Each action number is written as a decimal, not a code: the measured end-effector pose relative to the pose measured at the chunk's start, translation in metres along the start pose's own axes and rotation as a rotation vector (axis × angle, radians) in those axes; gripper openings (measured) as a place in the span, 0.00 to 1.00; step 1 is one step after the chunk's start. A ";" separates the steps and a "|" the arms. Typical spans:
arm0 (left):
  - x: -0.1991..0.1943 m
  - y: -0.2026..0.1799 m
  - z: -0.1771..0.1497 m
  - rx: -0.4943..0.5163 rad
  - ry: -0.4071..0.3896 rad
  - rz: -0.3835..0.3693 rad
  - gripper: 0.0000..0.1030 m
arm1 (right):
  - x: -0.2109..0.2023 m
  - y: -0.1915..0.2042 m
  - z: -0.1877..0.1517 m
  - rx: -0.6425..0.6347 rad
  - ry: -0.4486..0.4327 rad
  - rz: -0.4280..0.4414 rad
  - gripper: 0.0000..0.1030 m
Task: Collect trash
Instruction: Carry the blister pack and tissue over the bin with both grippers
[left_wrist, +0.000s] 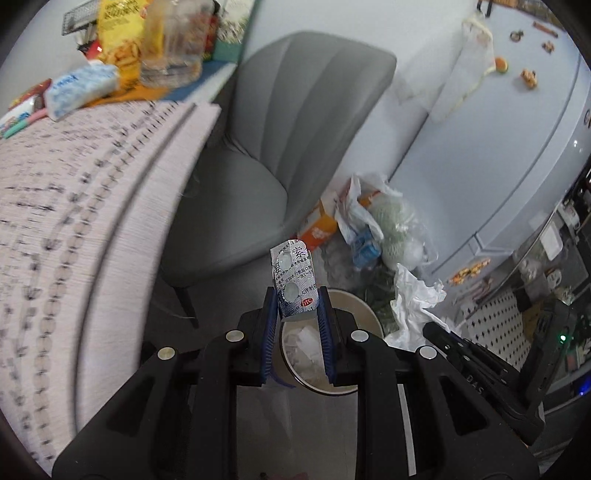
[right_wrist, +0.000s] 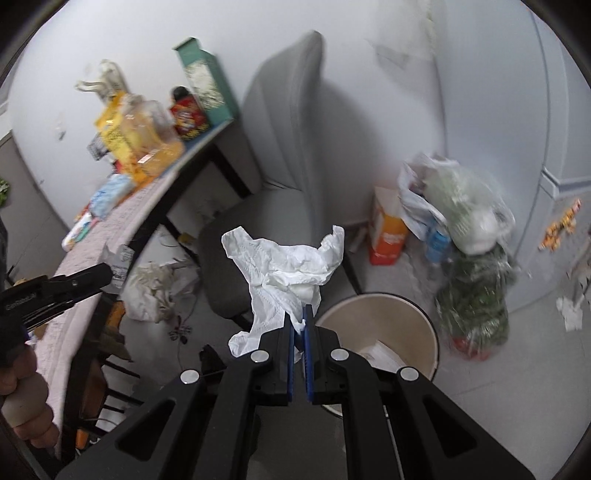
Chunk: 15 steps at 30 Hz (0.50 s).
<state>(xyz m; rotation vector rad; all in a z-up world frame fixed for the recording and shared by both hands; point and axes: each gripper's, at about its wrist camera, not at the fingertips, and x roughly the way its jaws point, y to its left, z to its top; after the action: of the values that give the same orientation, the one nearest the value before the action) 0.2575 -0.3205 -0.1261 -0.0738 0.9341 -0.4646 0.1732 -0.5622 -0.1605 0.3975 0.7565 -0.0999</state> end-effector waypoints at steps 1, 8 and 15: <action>0.008 -0.002 -0.001 0.005 0.015 -0.002 0.21 | 0.004 -0.005 -0.002 0.008 0.007 -0.005 0.05; 0.060 -0.014 -0.006 0.027 0.109 -0.012 0.21 | 0.057 -0.044 -0.006 0.062 0.059 -0.071 0.09; 0.106 -0.032 -0.015 0.043 0.196 -0.043 0.21 | 0.072 -0.072 -0.013 0.139 0.082 -0.061 0.46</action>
<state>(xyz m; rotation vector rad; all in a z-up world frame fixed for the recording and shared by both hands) 0.2877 -0.3916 -0.2063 -0.0096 1.1160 -0.5382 0.2005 -0.6202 -0.2409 0.5128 0.8449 -0.1949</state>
